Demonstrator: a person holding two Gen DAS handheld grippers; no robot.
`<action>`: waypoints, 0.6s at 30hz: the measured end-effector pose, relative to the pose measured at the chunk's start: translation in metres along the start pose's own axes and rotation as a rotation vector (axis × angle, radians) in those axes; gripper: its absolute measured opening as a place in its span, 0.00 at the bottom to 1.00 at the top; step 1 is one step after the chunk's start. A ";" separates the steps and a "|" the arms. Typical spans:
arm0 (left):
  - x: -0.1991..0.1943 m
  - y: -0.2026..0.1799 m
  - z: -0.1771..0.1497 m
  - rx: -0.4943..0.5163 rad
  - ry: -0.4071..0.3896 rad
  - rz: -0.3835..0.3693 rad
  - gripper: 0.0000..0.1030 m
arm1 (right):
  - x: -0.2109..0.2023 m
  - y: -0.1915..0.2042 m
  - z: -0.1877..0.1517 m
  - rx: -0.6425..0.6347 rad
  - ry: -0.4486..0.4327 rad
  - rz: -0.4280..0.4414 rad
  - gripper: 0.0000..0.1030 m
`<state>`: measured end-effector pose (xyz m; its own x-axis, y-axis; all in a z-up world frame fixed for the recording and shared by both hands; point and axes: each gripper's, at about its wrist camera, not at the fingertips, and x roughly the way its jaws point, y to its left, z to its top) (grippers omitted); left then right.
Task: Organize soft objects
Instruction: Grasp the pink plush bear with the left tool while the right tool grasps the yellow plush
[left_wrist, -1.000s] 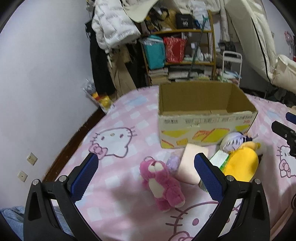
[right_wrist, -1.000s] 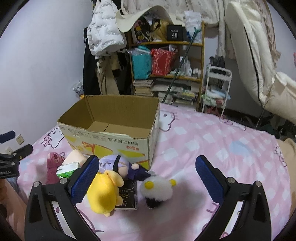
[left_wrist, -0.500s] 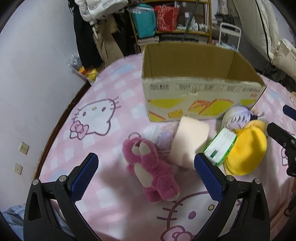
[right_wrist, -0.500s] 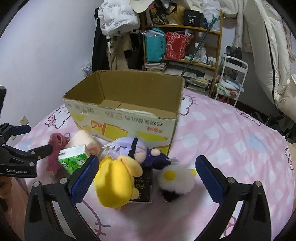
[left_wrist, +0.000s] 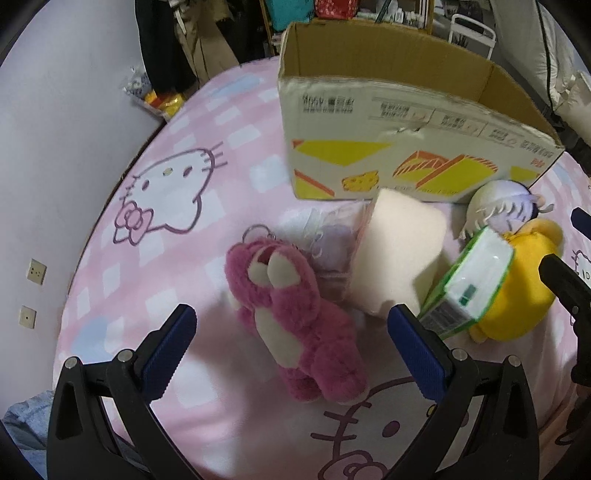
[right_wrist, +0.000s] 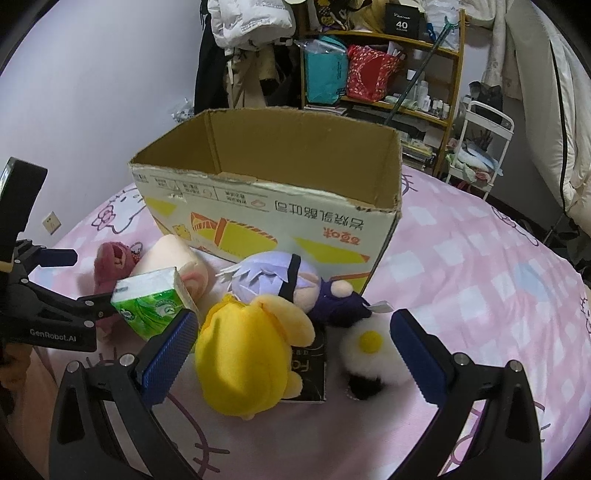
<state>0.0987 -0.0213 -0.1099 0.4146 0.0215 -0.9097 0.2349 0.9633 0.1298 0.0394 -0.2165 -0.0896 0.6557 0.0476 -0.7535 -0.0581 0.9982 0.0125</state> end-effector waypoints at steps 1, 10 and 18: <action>0.004 0.001 0.000 -0.005 0.013 0.003 0.99 | 0.002 0.001 0.000 -0.005 0.007 0.001 1.00; 0.023 0.005 0.001 -0.017 0.088 -0.023 0.99 | 0.019 0.005 -0.004 -0.033 0.063 0.012 0.87; 0.039 0.002 -0.003 -0.020 0.142 -0.027 0.64 | 0.019 0.007 -0.006 -0.036 0.060 0.013 0.81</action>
<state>0.1126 -0.0177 -0.1464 0.2792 0.0315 -0.9597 0.2258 0.9693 0.0975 0.0470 -0.2086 -0.1076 0.6087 0.0575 -0.7913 -0.0942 0.9956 -0.0001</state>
